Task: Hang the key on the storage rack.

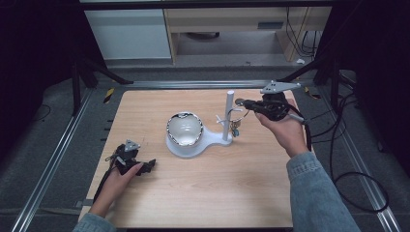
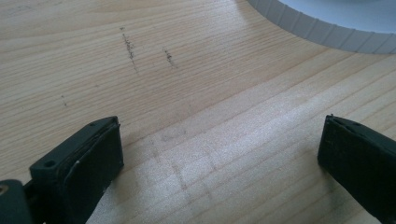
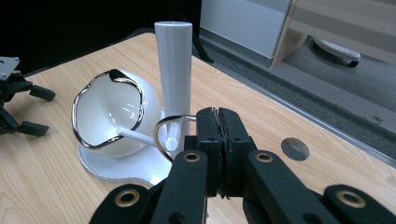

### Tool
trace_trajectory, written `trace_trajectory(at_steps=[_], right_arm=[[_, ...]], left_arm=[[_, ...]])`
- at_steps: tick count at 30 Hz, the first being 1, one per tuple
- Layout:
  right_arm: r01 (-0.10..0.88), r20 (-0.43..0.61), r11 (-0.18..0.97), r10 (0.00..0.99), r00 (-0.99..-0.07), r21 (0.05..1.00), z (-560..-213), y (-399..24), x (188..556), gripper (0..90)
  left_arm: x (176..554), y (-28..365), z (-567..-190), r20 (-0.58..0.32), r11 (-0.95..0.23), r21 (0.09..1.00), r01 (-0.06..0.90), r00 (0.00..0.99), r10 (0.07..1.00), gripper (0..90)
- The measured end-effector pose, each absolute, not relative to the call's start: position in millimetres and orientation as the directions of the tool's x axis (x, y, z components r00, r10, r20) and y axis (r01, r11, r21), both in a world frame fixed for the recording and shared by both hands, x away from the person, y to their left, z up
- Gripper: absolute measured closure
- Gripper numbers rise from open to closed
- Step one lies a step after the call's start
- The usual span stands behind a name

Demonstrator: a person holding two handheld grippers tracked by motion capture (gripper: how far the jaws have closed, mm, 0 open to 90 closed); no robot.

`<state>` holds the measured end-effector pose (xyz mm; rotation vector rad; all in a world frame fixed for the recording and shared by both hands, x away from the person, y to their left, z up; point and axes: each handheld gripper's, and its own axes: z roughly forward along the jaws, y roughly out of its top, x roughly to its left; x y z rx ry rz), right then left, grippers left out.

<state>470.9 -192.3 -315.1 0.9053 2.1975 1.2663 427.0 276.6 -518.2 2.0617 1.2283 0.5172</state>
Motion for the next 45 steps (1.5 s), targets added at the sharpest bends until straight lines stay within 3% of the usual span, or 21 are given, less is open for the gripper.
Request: trace_trajectory(at_steps=[45], right_arm=[[0.363,0.001,0.348,0.721,-0.693,0.864,-320.7,-199.6,481.6,84.3]], left_arm=[[427.0,276.6,-518.2,-0.003,-0.33,0.719,0.612,0.477,0.879,0.0]])
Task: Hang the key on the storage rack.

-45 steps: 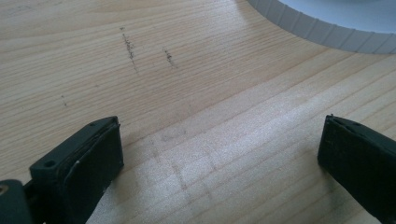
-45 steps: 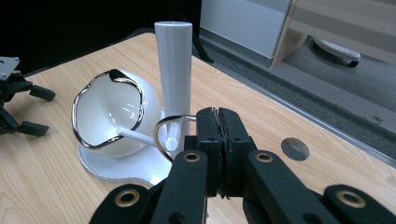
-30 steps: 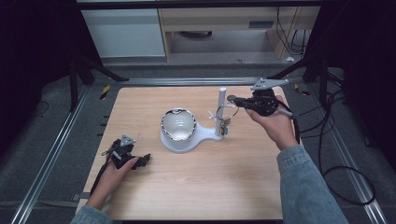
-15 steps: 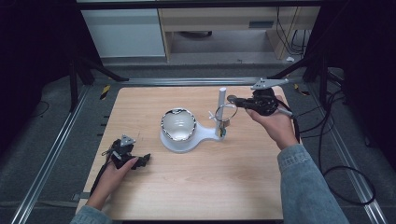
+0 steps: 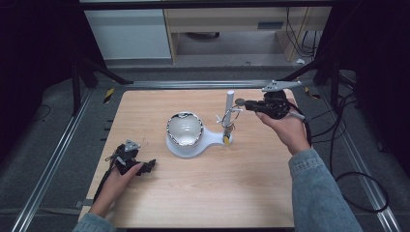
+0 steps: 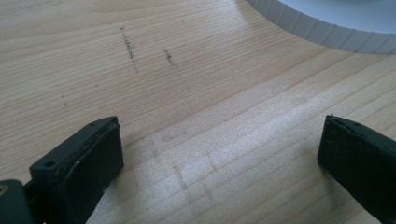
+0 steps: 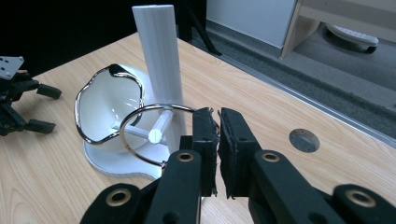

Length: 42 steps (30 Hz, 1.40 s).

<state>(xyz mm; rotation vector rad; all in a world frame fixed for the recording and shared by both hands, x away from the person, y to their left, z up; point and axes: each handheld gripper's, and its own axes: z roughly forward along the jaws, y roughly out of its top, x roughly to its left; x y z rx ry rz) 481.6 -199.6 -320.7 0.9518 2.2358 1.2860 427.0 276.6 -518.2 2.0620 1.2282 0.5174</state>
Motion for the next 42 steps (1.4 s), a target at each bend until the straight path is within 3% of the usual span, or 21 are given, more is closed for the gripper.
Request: trace_trajectory(at_steps=[9,10,14,15,20,21,27,29,33,42], right_arm=[[0.369,-0.002,0.333,0.744,-0.668,0.868,-320.3,-201.0,482.2,73.9],[0.372,-0.007,0.331,0.755,-0.656,0.867,-320.3,-201.4,482.2,68.6],[0.373,-0.015,0.322,0.775,-0.632,0.87,-320.1,-202.8,483.0,61.2],[0.377,-0.023,0.316,0.791,-0.611,0.871,-319.6,-204.4,483.5,54.9],[0.374,-0.053,0.325,0.812,-0.581,0.869,-319.1,-206.3,483.4,45.8],[0.369,-0.068,0.322,0.826,-0.56,0.872,-318.7,-207.6,483.0,39.3],[0.366,-0.09,0.313,0.853,-0.514,0.877,-317.3,-210.8,483.3,27.4],[0.386,-0.077,0.295,0.869,-0.489,0.874,-317.2,-212.6,484.1,18.0],[0.416,-0.078,0.291,0.886,-0.457,0.862,-319.1,-215.0,484.5,8.2],[0.416,-0.047,0.252,0.895,-0.444,0.874,-326.7,-226.3,480.8,6.8]], left_arm=[[427.0,276.6,-518.2,-0.003,-0.33,0.719,0.611,0.478,0.879,0.0],[427.0,276.6,-518.2,-0.003,-0.33,0.719,0.611,0.478,0.879,0.0],[427.0,276.6,-518.2,-0.003,-0.33,0.719,0.612,0.478,0.879,0.0],[427.0,276.6,-518.2,-0.003,-0.33,0.719,0.611,0.478,0.879,0.0],[427.0,276.6,-518.2,-0.003,-0.33,0.719,0.612,0.478,0.879,0.0],[427.0,276.6,-518.2,-0.003,-0.33,0.719,0.612,0.478,0.879,0.0],[427.1,276.7,-518.1,-0.002,-0.332,0.719,0.611,0.479,0.878,0.0],[427.1,276.7,-518.1,-0.002,-0.332,0.719,0.611,0.479,0.878,0.0],[427.1,276.7,-518.2,-0.002,-0.332,0.719,0.611,0.479,0.878,0.0],[427.1,276.7,-518.2,-0.002,-0.331,0.719,0.611,0.478,0.878,0.0]])
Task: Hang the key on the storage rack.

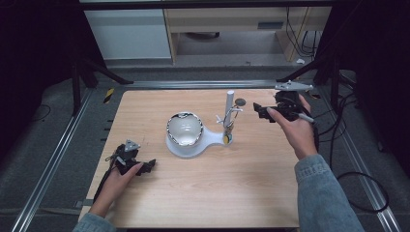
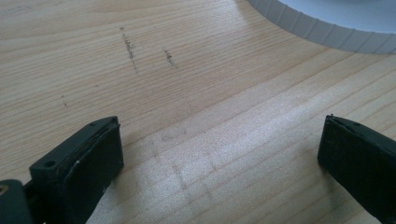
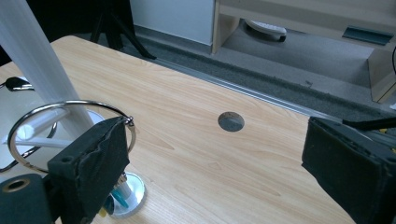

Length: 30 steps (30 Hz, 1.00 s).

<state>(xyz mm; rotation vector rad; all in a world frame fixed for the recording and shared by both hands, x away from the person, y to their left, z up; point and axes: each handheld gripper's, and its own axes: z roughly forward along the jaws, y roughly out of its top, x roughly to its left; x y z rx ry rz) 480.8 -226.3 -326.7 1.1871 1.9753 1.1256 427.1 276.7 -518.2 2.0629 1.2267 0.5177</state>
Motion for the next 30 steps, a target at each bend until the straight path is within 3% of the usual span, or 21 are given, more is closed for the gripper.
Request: trace_trajectory(at_steps=[13,30], right_arm=[[0.417,-0.066,0.264,0.9,-0.431,0.87,-326.1,-233.4,474.1,6.2],[0.46,-0.058,0.262,0.91,-0.41,0.849,-356.4,-254.2,455.4,5.8]], left_arm=[[427.1,276.6,-518.2,-0.003,-0.331,0.719,0.611,0.478,0.878,0.0],[427.1,276.7,-518.2,-0.002,-0.331,0.719,0.611,0.479,0.878,0.0]])
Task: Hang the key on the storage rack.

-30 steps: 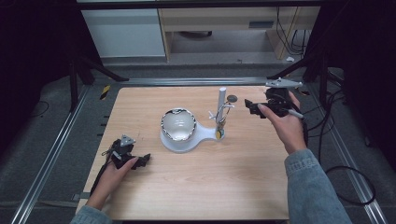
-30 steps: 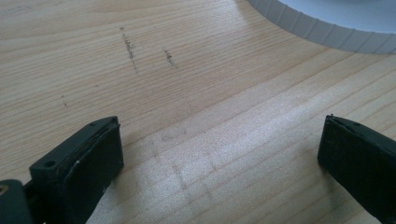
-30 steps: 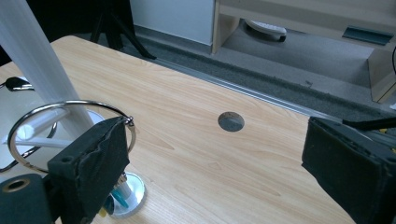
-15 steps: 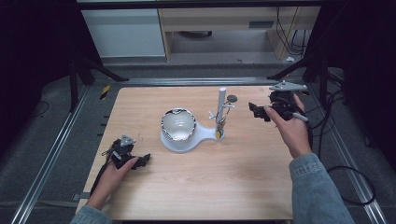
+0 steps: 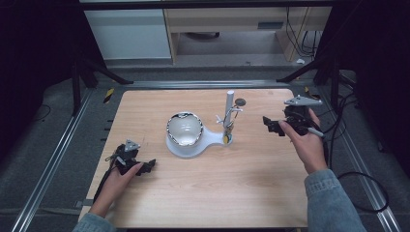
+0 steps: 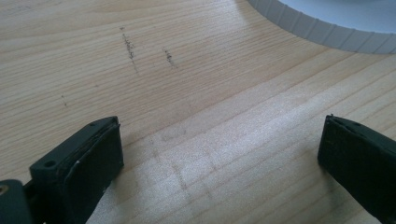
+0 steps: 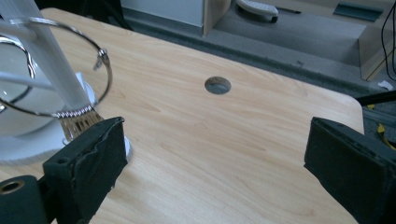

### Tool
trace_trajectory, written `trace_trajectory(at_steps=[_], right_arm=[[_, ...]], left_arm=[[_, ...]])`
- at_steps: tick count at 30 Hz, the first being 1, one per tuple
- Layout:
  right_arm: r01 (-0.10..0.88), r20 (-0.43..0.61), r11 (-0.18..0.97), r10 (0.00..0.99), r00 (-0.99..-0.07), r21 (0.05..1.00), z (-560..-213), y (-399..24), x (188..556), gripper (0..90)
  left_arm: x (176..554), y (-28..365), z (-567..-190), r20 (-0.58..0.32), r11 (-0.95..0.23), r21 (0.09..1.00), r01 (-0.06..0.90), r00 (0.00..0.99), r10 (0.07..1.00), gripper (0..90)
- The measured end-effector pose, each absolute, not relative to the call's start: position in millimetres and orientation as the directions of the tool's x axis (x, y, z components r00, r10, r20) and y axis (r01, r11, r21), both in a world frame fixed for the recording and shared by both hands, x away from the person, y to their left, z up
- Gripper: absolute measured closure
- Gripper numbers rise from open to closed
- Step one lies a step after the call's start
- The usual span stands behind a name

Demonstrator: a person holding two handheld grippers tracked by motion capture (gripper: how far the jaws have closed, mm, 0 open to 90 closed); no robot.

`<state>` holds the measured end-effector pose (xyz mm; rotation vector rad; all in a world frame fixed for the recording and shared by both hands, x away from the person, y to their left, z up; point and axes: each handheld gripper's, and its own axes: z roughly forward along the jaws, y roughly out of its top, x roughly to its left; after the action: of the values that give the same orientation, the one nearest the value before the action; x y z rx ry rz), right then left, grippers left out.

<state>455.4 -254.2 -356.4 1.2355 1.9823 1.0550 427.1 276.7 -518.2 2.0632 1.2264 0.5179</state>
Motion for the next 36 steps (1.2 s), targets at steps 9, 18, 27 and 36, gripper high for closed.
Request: trace_trajectory(at_steps=[9,18,27,36], right_arm=[[0.508,-0.052,0.273,0.912,-0.406,0.817,-382.3,-263.0,447.5,6.0],[0.56,-0.044,0.296,0.907,-0.418,0.774,-411.3,-261.0,442.5,6.3],[0.595,-0.029,0.306,0.903,-0.429,0.743,-431.7,-258.2,439.1,6.9],[0.631,-0.024,0.336,0.893,-0.449,0.699,-451.0,-254.3,439.3,7.8]], left_arm=[[426.8,276.5,-518.2,-0.003,-0.33,0.719,0.611,0.478,0.878,0.0],[426.8,276.5,-518.2,-0.003,-0.331,0.719,0.611,0.479,0.878,0.0],[426.7,276.1,-518.4,-0.005,-0.327,0.721,0.611,0.477,0.879,0.0],[426.6,276.1,-518.3,-0.005,-0.327,0.721,0.611,0.477,0.879,0.0]])
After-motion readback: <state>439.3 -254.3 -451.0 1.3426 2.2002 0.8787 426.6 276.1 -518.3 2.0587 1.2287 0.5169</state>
